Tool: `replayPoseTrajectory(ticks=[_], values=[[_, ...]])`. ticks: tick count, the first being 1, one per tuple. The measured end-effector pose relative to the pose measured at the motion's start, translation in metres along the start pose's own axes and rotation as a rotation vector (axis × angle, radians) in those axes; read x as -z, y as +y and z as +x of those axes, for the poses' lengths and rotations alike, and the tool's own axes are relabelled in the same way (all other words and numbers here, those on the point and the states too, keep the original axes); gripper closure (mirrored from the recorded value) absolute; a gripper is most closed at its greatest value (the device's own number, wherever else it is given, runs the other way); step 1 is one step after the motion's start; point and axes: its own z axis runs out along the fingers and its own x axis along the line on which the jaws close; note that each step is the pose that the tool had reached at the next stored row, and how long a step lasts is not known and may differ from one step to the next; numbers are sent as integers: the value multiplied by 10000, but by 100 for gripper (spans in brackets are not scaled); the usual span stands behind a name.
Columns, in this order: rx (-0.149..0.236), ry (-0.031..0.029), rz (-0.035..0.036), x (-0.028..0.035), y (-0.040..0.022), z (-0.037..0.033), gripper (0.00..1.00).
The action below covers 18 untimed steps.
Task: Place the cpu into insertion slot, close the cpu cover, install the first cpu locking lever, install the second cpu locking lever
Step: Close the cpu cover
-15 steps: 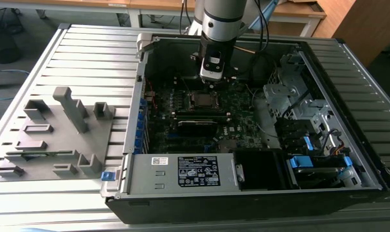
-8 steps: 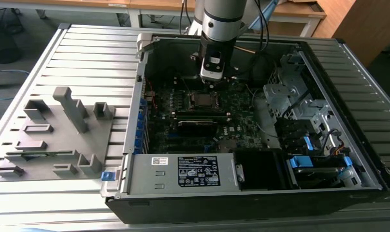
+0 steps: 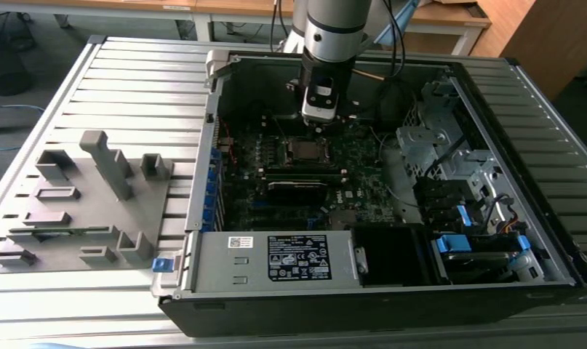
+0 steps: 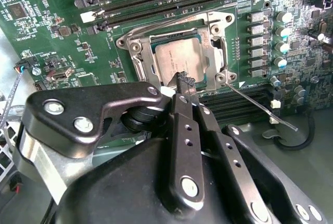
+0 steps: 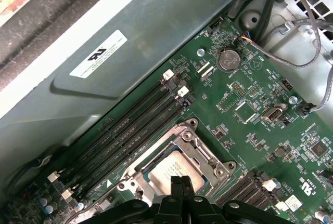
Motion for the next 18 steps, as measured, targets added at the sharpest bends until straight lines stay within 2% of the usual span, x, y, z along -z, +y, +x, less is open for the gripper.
replayPoseTrajectory(ticks=[18], values=[[133, 7, 0, 0, 0, 0, 89]])
